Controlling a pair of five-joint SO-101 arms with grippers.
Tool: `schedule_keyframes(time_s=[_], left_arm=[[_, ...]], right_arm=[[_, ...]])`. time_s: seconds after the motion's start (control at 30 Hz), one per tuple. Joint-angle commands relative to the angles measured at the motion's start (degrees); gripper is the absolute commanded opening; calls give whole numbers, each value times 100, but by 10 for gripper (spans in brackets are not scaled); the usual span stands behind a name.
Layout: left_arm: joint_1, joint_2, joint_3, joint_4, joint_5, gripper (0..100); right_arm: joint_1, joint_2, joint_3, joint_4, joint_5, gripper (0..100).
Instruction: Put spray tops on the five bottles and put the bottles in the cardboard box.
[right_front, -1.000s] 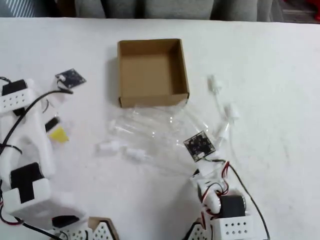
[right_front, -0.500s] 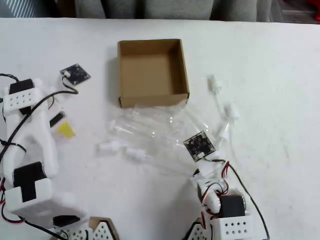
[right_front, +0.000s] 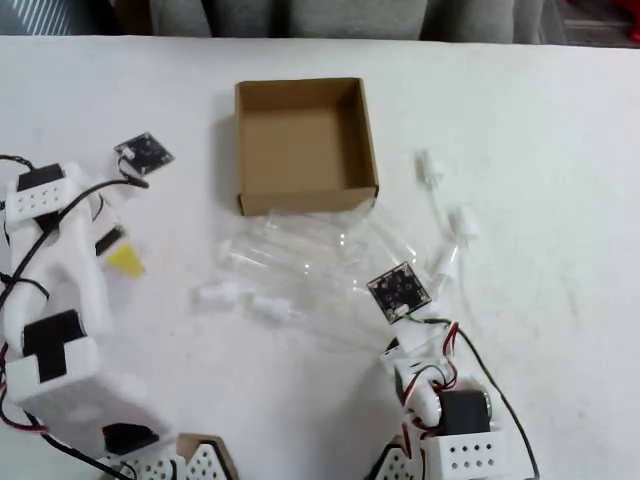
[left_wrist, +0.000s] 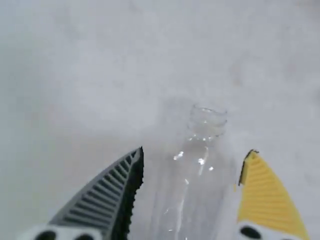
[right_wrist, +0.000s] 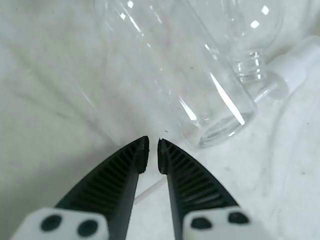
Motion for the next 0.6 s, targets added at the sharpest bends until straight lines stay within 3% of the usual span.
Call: schedule_keyframes(time_s=[0.0,0.57], left_arm=[[-57,57,-97,-158,-62,313],[-57,163,-35,-237,-105,313]], right_arm=[[31,-22,53,4,53,16],[31,-22,53,4,53,16]])
